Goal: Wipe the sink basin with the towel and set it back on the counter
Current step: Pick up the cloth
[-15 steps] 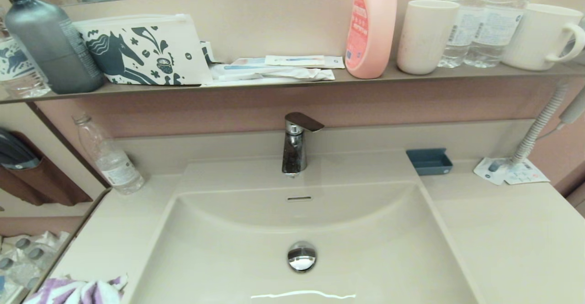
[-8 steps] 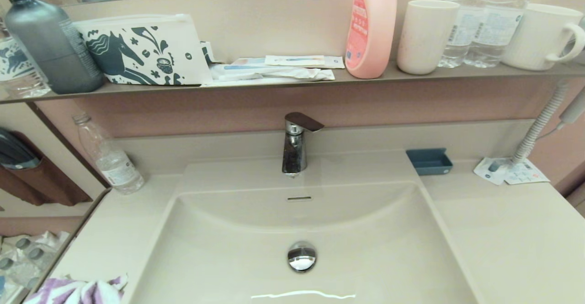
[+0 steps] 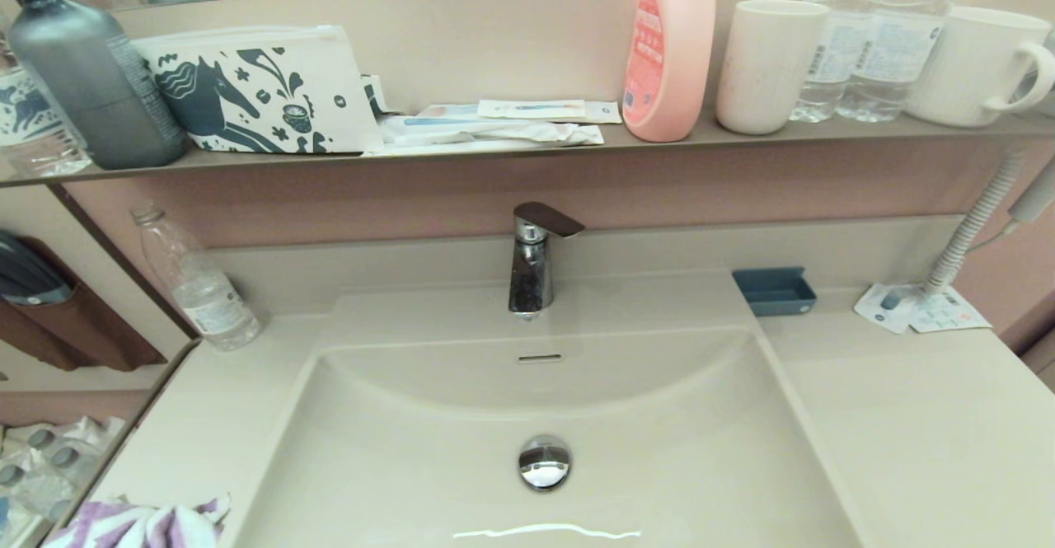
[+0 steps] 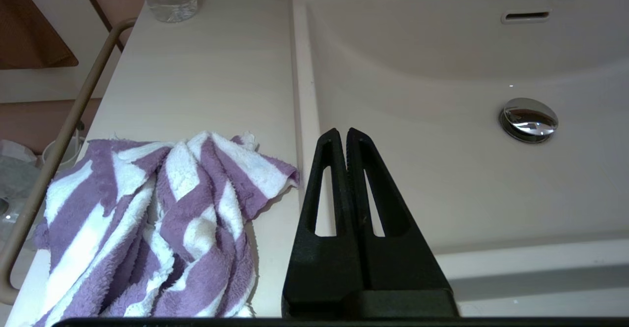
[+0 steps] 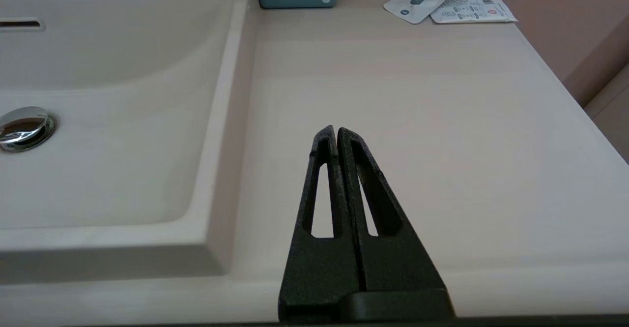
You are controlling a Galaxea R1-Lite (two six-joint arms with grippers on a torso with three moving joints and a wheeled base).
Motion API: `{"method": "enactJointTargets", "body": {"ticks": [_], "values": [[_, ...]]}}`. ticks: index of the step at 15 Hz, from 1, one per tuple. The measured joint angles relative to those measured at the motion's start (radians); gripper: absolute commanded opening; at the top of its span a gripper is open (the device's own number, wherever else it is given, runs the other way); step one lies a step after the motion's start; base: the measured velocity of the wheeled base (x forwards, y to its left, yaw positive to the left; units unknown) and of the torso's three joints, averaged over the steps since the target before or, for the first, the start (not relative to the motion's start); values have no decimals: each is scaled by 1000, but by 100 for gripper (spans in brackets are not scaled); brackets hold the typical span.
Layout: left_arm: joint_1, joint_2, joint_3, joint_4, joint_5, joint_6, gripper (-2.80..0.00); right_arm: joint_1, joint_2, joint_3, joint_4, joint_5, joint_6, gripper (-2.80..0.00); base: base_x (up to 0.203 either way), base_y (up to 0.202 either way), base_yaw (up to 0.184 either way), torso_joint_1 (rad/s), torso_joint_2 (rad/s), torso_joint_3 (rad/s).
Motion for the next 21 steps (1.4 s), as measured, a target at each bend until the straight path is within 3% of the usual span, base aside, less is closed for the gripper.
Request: {"method": "enactJointTargets", "body": {"ticks": [6,10,15,17,21], "values": [[0,0,-2,-1,2,-3,-280,0,0,0,0,0,0,-280,0,0,0,0,0,0],[0,17,-15,-5,-16,45,-280,0,0,0,0,0,0,-280,0,0,0,0,0,0],[1,221,-104,-93,-8,30,-280,0,0,0,0,0,0,-280,0,0,0,0,0,0],[9,343,-156,-112,35,29,-280,0,0,0,0,0,0,-280,0,0,0,0,0,0],[21,551,-308,-48,197,35,-280,0,0,0,0,0,0,-280,0,0,0,0,0,0]]}}
